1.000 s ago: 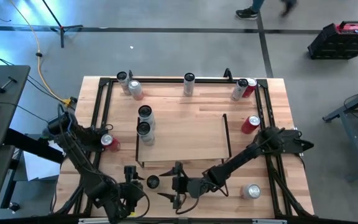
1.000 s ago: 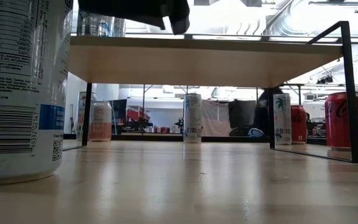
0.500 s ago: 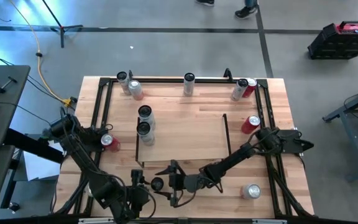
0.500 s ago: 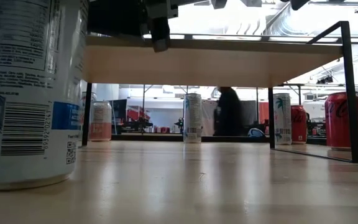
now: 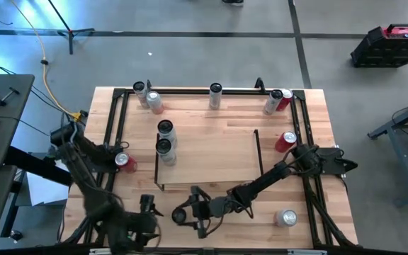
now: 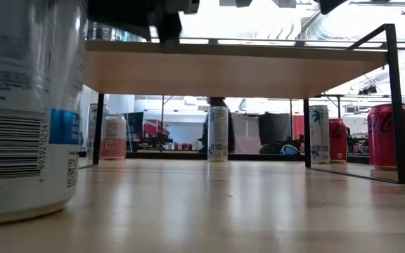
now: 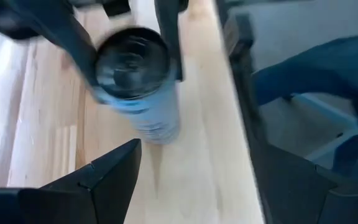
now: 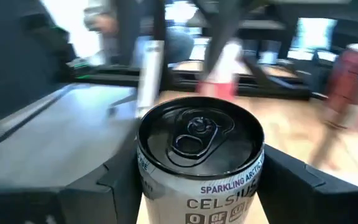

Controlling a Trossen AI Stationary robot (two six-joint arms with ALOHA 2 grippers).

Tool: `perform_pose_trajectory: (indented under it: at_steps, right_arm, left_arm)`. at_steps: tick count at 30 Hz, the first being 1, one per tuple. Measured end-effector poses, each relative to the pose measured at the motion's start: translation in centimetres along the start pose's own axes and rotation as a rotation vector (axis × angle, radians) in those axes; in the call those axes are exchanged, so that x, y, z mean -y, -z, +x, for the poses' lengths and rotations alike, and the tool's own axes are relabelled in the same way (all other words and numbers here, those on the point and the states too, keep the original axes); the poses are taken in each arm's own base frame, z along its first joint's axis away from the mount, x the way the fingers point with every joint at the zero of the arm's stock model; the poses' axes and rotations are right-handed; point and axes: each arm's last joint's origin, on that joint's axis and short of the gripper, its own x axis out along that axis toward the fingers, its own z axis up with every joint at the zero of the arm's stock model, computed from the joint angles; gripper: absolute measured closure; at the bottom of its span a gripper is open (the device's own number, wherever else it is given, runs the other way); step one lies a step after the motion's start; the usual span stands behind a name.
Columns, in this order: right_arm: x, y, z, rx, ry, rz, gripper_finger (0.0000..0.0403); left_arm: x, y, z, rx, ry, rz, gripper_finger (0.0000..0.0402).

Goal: Place canned beverage on shelf
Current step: Put the white blue soda can aligned with the other white blue soda cans on the shelf

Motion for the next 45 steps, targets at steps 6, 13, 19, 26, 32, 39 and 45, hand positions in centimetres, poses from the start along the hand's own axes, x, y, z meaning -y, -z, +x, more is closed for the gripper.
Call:
perform_pose_trajectory:
  at_steps: [6,13,19,26,32,39,45]
  right_arm:
    - [1.1,-1.3,0.0,0.074,-0.279,-0.080,0.0167]
    - [2.2,-0.9,0.2,0.037,-0.388,-0.139,0.0163]
    - [2.7,-0.2,0.3,-0.039,-0.385,-0.155,0.0161]
    - [2.6,-0.3,0.3,-0.035,-0.370,-0.157,0.0130]
    - [2.7,-0.3,0.3,-0.034,-0.320,-0.161,0.0089]
    - [1.9,-2.1,-0.7,-0.030,-0.321,-0.165,0.0081]
    - [0.5,-3.3,-2.4,-0.138,-0.121,-0.194,0.0080]
  left_arm:
    - [0.3,-0.1,-3.7,0.127,0.043,-0.009,0.0111]
    - [0.8,0.1,-4.0,0.166,0.030,-0.012,0.0111]
    - [0.4,-0.2,-3.4,0.185,-0.019,-0.028,0.0111]
    - [-0.3,-0.8,-2.8,0.192,-0.060,-0.031,0.0111]
    - [-0.8,-1.1,-2.5,0.186,-0.077,-0.039,0.0111]
    - [-1.5,-1.0,-3.5,0.171,-0.089,-0.031,0.0111]
    - [-1.9,-1.0,-3.9,0.171,-0.099,-0.026,0.0111]
